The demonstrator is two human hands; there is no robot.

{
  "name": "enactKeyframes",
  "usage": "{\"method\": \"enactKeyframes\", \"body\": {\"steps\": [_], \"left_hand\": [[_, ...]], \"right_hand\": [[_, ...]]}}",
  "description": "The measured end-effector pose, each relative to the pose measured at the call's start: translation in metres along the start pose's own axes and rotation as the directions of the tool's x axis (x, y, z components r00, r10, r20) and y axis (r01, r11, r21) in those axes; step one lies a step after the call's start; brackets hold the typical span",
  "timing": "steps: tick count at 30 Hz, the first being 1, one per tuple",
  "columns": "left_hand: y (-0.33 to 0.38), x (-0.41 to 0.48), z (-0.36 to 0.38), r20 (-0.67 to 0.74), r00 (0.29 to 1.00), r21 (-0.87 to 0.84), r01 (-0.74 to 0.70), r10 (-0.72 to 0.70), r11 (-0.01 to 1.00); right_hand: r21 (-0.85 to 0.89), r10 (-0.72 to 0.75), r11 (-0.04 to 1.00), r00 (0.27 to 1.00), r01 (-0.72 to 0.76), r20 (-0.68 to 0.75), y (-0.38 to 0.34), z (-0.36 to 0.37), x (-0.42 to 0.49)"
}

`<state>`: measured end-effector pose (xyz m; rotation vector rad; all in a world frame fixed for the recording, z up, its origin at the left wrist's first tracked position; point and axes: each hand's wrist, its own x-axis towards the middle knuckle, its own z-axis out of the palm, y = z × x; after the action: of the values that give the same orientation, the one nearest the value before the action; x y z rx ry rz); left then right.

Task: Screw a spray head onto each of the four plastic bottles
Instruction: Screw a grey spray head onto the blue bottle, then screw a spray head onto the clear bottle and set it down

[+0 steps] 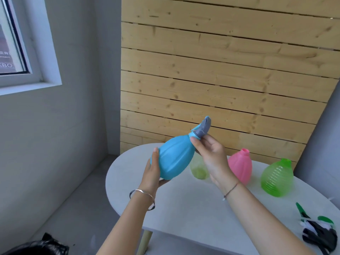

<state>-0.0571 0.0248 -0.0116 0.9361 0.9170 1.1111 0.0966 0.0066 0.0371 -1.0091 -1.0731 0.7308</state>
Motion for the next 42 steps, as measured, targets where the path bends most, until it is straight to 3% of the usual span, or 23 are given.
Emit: {"method": "enactKeyframes", "body": {"steps": [3, 6, 15, 42], "left_hand": [[-0.003, 0.008, -0.013, -0.094, 0.984, 0.369, -0.104, 0.149, 0.924], [-0.003, 0.02, -0.027, -0.096, 0.98, 0.487, -0.107, 0.175, 0.867], [-0.001, 0.034, -0.045, -0.15, 0.985, 0.487, 0.0, 0.083, 0.873], [-0.001, 0.036, -0.03, -0.077, 0.995, 0.515, -0.012, 0.061, 0.857]], "right_hand": [[-0.135, -0.038, 0.99, 0.999, 0.039, 0.004, 0.004, 0.011, 0.022], [-0.251, -0.03, 0.967, 0.999, 0.037, 0.032, 0.02, 0.021, 0.042], [-0.399, 0.091, 0.915, 0.994, -0.058, 0.065, 0.055, 0.034, 0.064], [-0.527, 0.108, 0.848, 0.993, -0.063, 0.056, 0.058, 0.034, 0.068]]}}
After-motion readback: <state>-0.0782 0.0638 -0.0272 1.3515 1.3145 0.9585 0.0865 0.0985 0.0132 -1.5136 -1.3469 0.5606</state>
